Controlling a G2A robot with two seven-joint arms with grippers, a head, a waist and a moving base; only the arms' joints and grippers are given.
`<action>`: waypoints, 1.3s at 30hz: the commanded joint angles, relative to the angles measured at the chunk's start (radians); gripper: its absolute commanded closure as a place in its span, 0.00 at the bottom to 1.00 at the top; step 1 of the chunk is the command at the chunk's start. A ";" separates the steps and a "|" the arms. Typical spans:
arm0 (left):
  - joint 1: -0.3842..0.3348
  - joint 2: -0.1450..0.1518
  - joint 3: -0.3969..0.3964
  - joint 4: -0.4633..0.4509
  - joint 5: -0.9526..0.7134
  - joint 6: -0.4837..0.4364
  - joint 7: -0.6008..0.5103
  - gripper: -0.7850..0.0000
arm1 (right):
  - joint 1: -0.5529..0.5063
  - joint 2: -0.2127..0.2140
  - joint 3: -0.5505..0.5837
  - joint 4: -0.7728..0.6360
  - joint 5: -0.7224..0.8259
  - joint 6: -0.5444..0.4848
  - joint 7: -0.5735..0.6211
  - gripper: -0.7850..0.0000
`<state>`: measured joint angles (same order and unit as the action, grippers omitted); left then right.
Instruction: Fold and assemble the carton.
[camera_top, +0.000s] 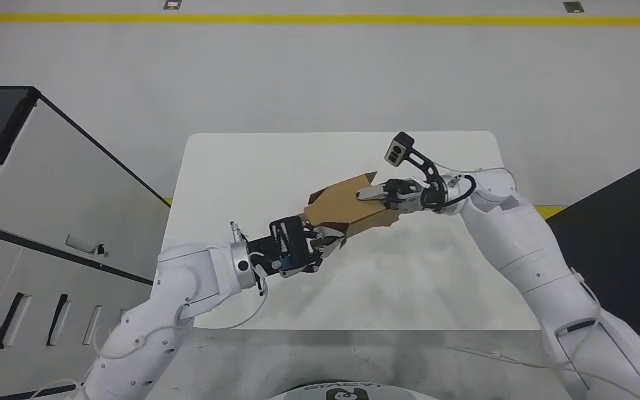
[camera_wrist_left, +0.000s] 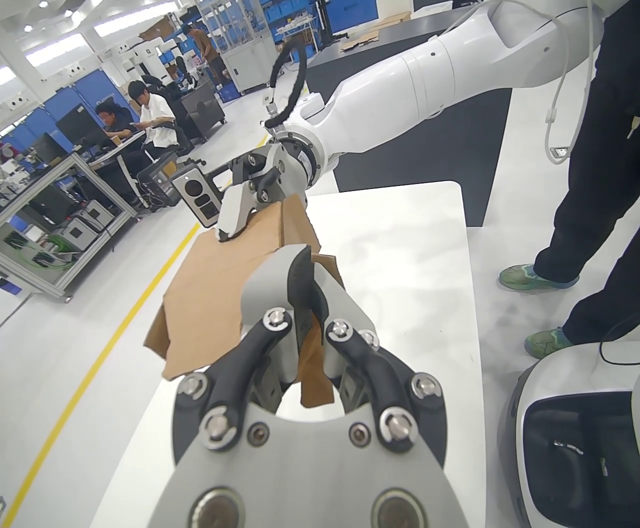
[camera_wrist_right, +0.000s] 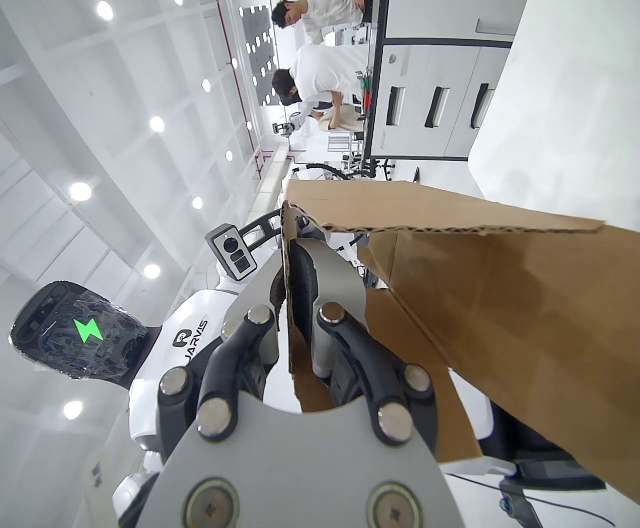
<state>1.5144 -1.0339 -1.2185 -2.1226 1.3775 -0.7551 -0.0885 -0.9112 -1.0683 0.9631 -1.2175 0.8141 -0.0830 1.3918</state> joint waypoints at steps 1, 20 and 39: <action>-0.001 0.000 0.002 0.000 0.000 0.002 -0.002 1.00 | 0.000 -0.001 0.001 0.001 -0.002 0.003 -0.001 1.00; -0.014 0.001 0.045 -0.009 0.018 0.013 -0.021 1.00 | -0.014 -0.010 0.012 -0.010 -0.016 0.023 -0.016 1.00; 0.021 0.011 -0.032 -0.035 0.015 0.064 0.004 1.00 | -0.039 -0.009 0.057 0.001 0.019 0.015 0.058 1.00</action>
<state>1.5302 -1.0243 -1.2383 -2.1541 1.3939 -0.6933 -0.0862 -0.9490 -1.0779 1.0152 -1.2188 0.8276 -0.0655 1.4407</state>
